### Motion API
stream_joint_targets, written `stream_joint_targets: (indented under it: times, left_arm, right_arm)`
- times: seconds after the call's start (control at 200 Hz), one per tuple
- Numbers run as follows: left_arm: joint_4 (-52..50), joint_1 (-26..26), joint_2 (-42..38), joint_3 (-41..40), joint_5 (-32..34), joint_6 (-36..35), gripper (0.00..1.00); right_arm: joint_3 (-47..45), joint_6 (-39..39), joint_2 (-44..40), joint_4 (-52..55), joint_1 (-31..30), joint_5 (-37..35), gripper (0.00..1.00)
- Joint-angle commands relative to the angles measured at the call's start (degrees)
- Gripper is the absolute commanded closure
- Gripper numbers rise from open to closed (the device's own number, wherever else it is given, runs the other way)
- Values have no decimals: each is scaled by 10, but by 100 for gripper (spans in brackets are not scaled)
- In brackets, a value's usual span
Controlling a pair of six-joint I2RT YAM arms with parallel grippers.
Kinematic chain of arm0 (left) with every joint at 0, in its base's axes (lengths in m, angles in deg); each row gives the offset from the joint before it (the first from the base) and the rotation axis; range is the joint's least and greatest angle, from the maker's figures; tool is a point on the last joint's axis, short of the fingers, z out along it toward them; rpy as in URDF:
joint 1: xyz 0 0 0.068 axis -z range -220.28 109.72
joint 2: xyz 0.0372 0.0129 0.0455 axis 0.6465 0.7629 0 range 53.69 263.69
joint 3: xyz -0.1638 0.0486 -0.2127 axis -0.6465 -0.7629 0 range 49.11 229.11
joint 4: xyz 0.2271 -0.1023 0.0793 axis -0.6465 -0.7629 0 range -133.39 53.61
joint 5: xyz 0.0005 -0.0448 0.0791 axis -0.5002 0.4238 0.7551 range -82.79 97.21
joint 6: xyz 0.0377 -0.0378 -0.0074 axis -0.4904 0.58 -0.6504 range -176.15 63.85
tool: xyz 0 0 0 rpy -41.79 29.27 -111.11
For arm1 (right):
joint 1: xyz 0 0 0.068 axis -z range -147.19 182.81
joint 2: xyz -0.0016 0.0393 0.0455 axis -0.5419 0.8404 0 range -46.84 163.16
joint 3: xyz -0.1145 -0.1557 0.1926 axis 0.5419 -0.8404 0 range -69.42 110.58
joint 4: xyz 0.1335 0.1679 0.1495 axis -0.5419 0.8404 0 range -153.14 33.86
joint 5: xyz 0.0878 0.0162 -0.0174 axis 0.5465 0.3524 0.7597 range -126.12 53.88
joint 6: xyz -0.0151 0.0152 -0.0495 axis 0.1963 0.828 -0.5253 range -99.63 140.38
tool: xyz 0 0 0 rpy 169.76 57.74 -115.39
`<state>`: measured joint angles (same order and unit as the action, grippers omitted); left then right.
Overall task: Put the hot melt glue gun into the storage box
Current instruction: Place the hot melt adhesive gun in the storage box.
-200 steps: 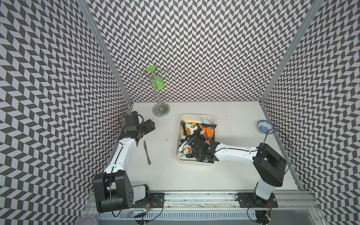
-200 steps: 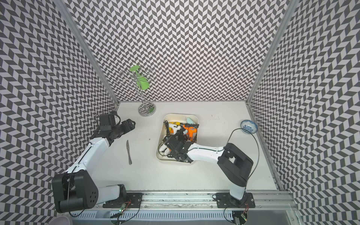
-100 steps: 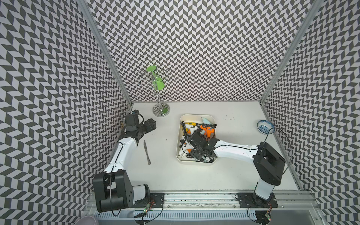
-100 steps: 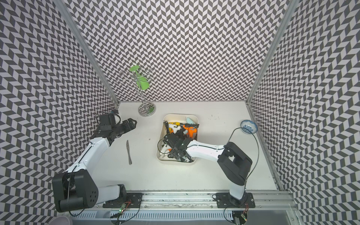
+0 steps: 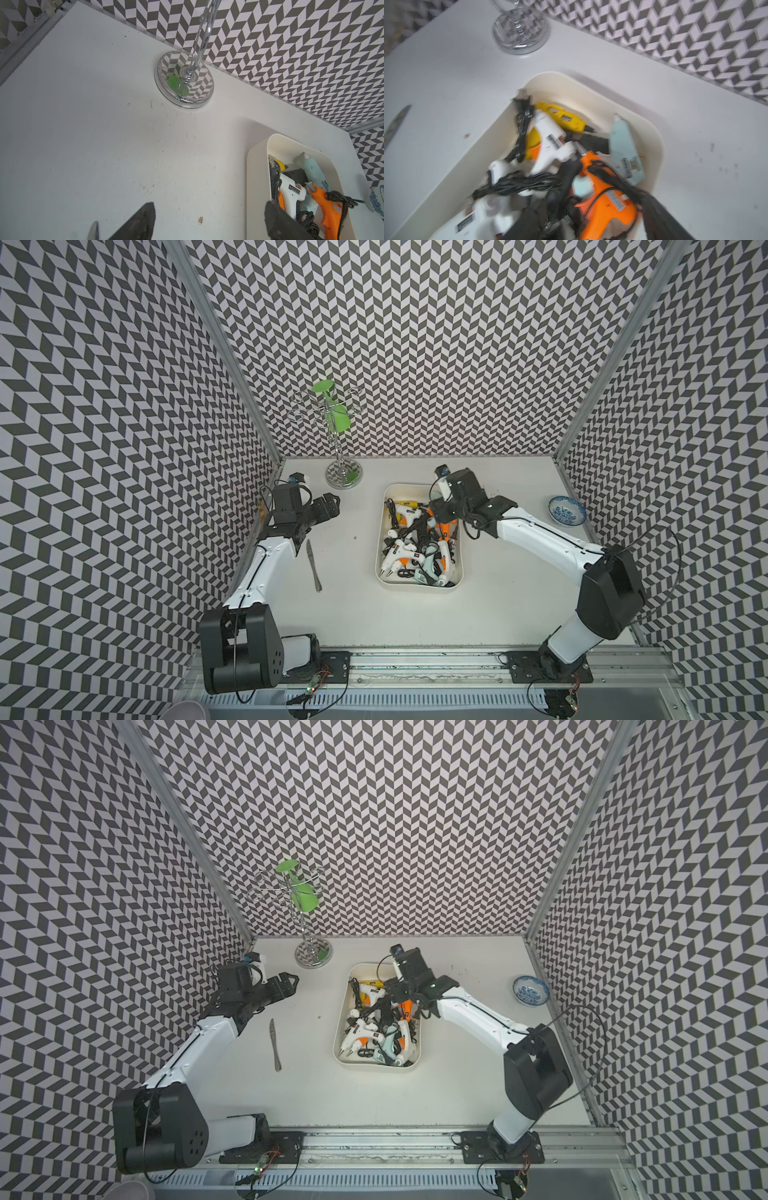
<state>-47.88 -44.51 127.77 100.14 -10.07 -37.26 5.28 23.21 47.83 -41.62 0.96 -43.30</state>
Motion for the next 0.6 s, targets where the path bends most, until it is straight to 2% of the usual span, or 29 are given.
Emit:
stream_joint_targets:
  times: [0.0,0.04,0.08,0.275,0.461,0.596]
  left_arm:
    - [21,8,-16,-8,-2,-11,14]
    - [21,9,-17,-9,-2,-12,14]
    - [19,11,-19,-10,1,-12,14]
    - [13,12,-27,-15,8,-16,14]
    - [12,12,-32,-23,13,-20,14]
    - [17,13,-31,-26,11,-19,14]
  right_arm:
    - [-5,20,31,-39,21,44,47]
    - [-10,24,42,-48,23,47,57]
    - [-17,26,49,-59,24,55,62]
    - [-65,76,70,-118,20,123,80]
    - [-169,150,83,-202,0,108,84]
    - [-196,153,88,-228,-10,91,85]
